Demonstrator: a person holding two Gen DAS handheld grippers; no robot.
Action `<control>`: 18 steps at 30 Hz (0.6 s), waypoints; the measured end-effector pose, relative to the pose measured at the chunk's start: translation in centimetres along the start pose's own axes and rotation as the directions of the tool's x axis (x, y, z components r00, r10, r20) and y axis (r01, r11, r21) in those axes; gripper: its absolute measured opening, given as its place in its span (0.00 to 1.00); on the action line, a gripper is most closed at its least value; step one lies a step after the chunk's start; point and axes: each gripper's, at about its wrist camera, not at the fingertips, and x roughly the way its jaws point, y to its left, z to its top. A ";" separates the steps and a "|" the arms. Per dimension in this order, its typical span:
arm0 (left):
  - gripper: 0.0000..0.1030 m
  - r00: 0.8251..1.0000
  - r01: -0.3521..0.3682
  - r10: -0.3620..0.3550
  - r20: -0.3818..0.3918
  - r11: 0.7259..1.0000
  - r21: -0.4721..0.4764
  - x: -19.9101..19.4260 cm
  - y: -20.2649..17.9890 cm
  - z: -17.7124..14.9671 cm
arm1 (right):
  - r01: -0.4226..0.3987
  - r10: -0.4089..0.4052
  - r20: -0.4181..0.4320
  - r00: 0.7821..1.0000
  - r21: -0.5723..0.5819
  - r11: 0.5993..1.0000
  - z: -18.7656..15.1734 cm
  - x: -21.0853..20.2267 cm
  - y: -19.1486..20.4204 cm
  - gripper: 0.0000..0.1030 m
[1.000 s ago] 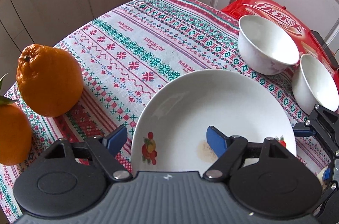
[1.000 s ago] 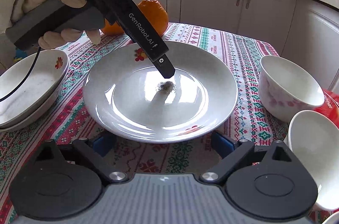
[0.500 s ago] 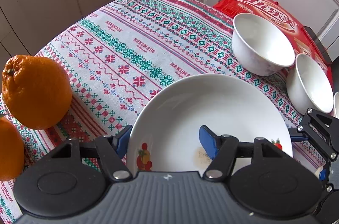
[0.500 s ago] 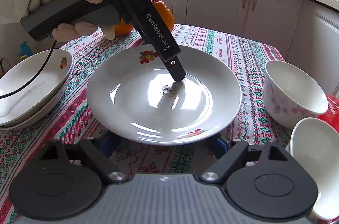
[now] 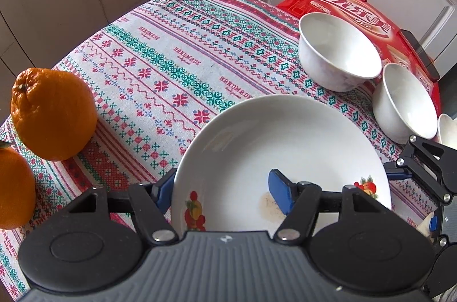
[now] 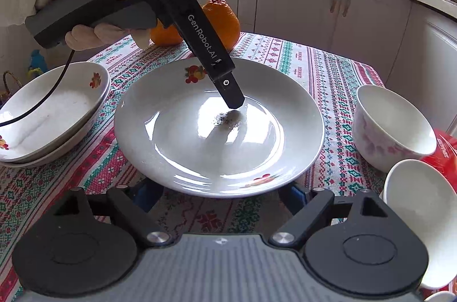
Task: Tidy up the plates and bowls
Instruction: 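Lift the stained plate off the tablecloth with the left tool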
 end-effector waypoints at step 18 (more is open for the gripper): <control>0.64 0.992 -0.067 0.077 0.103 0.992 -0.104 -8.6 -1.9 -6.1 | -0.070 0.078 0.063 0.995 -0.114 0.991 0.8 -5.2 3.5 0.88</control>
